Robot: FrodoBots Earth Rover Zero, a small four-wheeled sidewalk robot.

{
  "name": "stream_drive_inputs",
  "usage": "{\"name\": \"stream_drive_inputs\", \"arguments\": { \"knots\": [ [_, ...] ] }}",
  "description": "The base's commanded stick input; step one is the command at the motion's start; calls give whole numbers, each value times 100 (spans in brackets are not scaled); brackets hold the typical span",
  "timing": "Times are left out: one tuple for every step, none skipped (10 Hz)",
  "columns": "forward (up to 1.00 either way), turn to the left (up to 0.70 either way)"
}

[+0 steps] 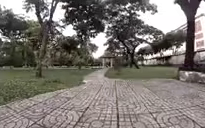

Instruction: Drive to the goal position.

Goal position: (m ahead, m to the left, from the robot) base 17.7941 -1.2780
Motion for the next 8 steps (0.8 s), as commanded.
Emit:
{"name": "stream_drive_inputs", "arguments": {
  "knots": [
    [70,0],
    [70,0],
    [70,0],
    [70,0],
    [70,0],
    [70,0],
    [70,0],
    [70,0]
  ]
}}
